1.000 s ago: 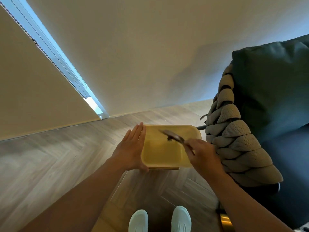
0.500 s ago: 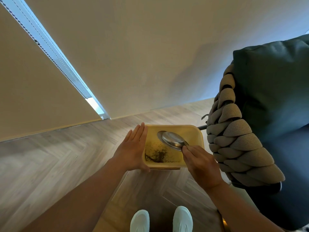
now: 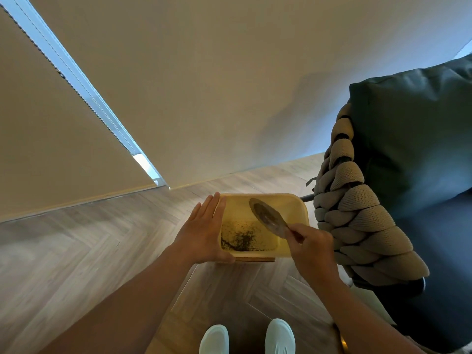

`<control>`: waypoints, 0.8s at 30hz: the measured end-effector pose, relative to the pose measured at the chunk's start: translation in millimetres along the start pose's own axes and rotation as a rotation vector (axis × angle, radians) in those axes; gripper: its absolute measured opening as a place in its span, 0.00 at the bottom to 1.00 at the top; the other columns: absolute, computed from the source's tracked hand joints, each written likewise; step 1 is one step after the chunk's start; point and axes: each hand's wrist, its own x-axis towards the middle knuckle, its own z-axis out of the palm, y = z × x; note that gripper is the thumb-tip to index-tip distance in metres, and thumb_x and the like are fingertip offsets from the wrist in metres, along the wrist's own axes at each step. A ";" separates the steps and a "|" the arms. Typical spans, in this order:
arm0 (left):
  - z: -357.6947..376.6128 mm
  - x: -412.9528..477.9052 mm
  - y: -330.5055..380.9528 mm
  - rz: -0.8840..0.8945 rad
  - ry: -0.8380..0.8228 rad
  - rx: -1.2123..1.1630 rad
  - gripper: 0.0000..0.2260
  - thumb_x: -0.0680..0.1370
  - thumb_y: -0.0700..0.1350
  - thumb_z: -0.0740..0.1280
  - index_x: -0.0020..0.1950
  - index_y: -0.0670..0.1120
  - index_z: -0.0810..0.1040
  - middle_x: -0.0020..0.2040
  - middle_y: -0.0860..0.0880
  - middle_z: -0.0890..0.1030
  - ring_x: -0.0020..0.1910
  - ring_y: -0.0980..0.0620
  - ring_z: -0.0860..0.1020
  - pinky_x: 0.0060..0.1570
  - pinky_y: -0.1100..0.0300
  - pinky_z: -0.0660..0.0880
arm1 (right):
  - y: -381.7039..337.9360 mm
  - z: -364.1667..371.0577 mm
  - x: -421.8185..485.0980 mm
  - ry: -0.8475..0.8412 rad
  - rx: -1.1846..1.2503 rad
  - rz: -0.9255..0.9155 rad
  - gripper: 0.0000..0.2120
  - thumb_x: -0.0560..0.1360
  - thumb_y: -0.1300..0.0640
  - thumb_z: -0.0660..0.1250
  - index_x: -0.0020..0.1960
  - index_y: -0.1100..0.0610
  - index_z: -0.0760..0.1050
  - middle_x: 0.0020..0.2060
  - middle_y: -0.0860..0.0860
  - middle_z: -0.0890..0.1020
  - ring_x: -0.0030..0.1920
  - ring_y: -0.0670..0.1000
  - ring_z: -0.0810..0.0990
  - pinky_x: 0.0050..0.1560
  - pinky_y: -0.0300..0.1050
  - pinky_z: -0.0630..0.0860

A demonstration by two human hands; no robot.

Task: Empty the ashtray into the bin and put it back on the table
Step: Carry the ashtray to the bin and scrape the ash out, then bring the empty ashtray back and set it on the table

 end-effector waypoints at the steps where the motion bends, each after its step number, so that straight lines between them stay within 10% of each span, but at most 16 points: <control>1: -0.4 0.5 0.4 -0.001 0.004 -0.012 0.64 0.58 0.74 0.70 0.78 0.46 0.37 0.80 0.45 0.40 0.78 0.48 0.38 0.75 0.50 0.42 | 0.8 -0.1 1.6 0.008 0.036 0.096 0.04 0.73 0.61 0.71 0.40 0.56 0.83 0.25 0.47 0.80 0.25 0.47 0.76 0.30 0.43 0.74; 10: -15.9 6.6 18.7 0.075 0.064 -0.204 0.51 0.62 0.68 0.74 0.77 0.54 0.54 0.76 0.54 0.61 0.74 0.52 0.59 0.69 0.50 0.64 | 4.1 -6.9 13.6 -0.067 0.764 0.843 0.03 0.74 0.65 0.70 0.41 0.61 0.81 0.31 0.56 0.85 0.33 0.55 0.85 0.34 0.45 0.81; 18: -26.9 6.5 34.6 0.133 0.084 -0.393 0.48 0.60 0.67 0.77 0.74 0.59 0.58 0.70 0.59 0.68 0.68 0.58 0.66 0.65 0.50 0.70 | 1.3 -9.5 18.0 -0.272 0.837 0.884 0.05 0.75 0.65 0.68 0.45 0.68 0.79 0.37 0.65 0.83 0.34 0.56 0.83 0.35 0.45 0.80; 24: -33.5 3.5 34.7 0.128 0.131 -0.374 0.48 0.57 0.68 0.77 0.72 0.62 0.59 0.68 0.61 0.69 0.66 0.59 0.68 0.64 0.53 0.71 | -12.2 -16.6 22.8 -0.338 0.707 0.684 0.15 0.75 0.65 0.68 0.59 0.51 0.73 0.35 0.60 0.85 0.35 0.58 0.84 0.37 0.48 0.81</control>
